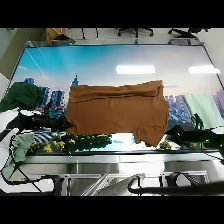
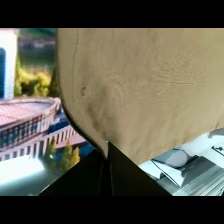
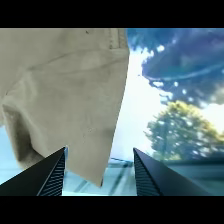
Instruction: Fold the shirts.
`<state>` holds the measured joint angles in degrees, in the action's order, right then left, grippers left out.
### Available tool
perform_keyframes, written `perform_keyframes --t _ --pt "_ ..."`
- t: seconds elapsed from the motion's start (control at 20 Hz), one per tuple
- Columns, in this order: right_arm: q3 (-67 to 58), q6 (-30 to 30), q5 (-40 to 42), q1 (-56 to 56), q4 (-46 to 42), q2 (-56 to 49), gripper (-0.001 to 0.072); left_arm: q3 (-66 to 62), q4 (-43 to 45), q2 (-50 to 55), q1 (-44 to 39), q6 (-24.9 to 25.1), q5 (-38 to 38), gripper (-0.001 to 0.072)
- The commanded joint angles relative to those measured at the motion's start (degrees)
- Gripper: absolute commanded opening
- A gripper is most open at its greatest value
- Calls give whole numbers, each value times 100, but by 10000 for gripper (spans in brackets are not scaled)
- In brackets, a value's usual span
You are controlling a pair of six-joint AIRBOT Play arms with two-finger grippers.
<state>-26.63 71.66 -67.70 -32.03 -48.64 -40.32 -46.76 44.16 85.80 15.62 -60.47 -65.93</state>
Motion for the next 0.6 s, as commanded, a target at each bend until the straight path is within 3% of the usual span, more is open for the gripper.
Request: perform_keyframes --t 0.0,0.1,0.2,0.25,0.35,0.55 --pt "271 -621 328 177 682 -457 483 9 -66 -2 2 44 -9 14" --pt "271 -872 450 452 953 -758 480 7 -68 -2 2 44 -37 14" --pt "271 -1067 479 688 1180 -929 296 9 -66 -2 2 44 -63 14" --pt "267 -1073 487 772 1233 -949 289 7 -66 -2 2 42 -79 13" --pt "234 -1132 468 857 1290 -909 58 7 -66 -7 9 -17 -157 13" --pt "9 -940 297 844 914 -452 16 13 190 -111 116 -133 -625 11"
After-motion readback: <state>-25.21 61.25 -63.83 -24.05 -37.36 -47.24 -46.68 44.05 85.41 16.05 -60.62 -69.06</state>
